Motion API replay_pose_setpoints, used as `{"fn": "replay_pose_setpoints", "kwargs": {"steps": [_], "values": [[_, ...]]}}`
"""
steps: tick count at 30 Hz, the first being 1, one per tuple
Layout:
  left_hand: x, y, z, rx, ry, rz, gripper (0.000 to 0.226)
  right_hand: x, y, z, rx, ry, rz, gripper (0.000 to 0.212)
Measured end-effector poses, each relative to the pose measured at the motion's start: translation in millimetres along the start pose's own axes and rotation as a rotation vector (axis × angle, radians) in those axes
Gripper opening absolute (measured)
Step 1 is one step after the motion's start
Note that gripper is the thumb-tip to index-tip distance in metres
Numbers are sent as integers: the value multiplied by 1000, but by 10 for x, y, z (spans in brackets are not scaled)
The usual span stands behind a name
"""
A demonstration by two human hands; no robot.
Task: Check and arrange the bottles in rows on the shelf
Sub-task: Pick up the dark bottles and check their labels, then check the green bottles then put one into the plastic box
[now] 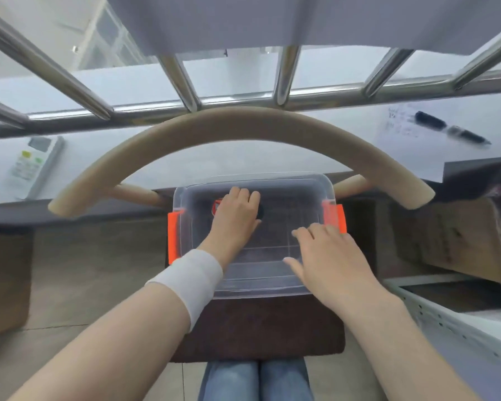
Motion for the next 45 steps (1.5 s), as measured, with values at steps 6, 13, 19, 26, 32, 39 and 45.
{"fn": "replay_pose_setpoints", "kwargs": {"steps": [6, 13, 19, 26, 32, 39, 45], "values": [[-15, -173, 191, -30, -41, 31, 44, -87, 1, 69, -2, -4, -8, 47], [-428, -611, 1091, 139, -4, -232, 50, -108, -12, 706, 12, 66, 31, 46], [-989, -792, 2025, 230, 77, -202, 46, -86, 147, 1768, -69, 206, -35, 48], [-1749, -706, 3246, 168, 330, -321, 42, -27, 1072, 3400, -129, 485, -343, 50], [-2607, -401, 4438, 170, 549, -370, 37, 1, 1878, 5163, -203, 753, -528, 51], [-4165, 309, 6087, 116, 870, -494, 47, 96, 3150, 7054, -312, 980, -626, 50], [-5370, 1195, 7630, 132, 1112, -554, 46, 238, 4515, 8651, -340, 1162, -727, 49]]}}
Point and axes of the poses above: each hand's wrist, its own z-axis away from the middle knuckle, its own y-axis out of the palm, x = y × z, the point moved 8 cm from there along -z, towards the middle knuckle, and after that the axes turned 8 degrees about x, right-handed, at the moved point
